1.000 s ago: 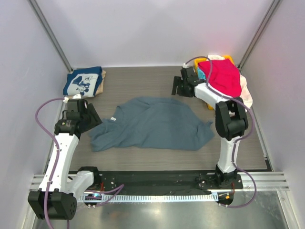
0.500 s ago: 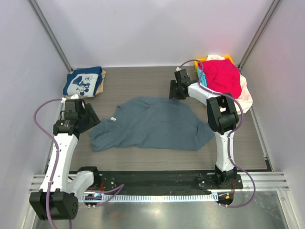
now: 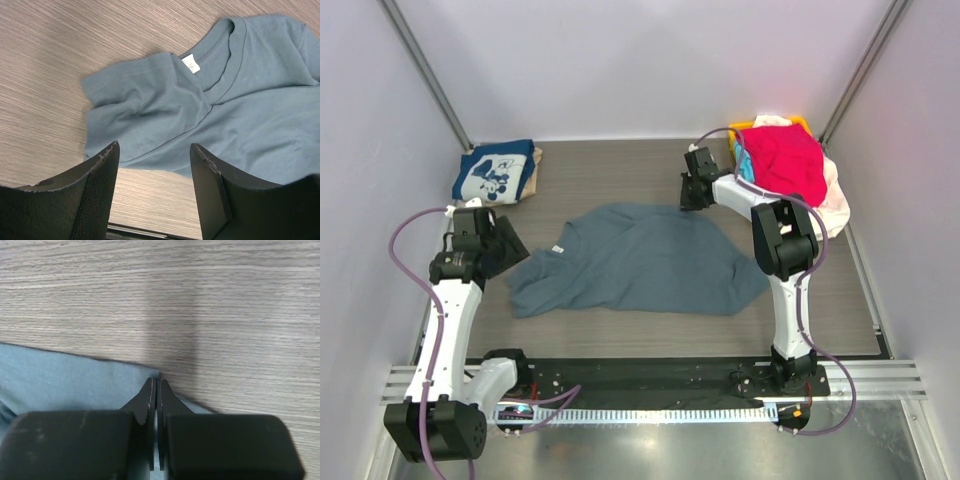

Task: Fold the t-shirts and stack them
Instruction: Flatten the tshirt out

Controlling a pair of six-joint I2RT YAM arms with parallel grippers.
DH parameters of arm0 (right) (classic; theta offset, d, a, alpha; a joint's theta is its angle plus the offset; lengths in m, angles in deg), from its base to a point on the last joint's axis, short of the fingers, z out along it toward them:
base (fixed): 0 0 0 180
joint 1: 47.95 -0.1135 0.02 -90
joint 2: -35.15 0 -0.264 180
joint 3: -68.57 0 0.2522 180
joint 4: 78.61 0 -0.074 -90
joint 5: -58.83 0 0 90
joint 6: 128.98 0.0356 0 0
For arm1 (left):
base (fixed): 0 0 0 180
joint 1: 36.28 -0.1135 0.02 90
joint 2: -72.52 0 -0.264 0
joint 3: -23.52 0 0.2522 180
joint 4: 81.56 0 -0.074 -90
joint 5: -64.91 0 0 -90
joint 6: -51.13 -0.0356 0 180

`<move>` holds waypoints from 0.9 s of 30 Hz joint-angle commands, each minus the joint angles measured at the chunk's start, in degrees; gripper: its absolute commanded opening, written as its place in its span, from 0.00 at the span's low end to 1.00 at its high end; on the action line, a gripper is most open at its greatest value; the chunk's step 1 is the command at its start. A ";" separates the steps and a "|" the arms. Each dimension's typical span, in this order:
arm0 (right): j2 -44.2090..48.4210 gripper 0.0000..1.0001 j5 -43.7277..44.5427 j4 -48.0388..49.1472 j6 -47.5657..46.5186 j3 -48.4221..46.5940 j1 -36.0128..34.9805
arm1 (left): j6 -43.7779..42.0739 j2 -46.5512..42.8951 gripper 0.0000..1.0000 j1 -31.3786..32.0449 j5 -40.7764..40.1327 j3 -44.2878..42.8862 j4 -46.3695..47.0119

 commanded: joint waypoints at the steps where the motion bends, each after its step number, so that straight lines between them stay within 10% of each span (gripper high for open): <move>1: 3.62 0.01 3.07 -1.53 -0.97 -2.56 -0.41 | -1.00 -0.49 0.60 -0.86 1.10 -0.71 1.32; 19: 48.35 0.01 18.80 -7.60 4.11 23.41 2.58 | 8.13 1.79 0.62 -1.57 0.49 2.45 2.02; 27: 61.45 0.01 19.69 -7.77 7.90 33.90 14.53 | 16.22 1.09 0.61 4.48 -1.62 12.19 7.82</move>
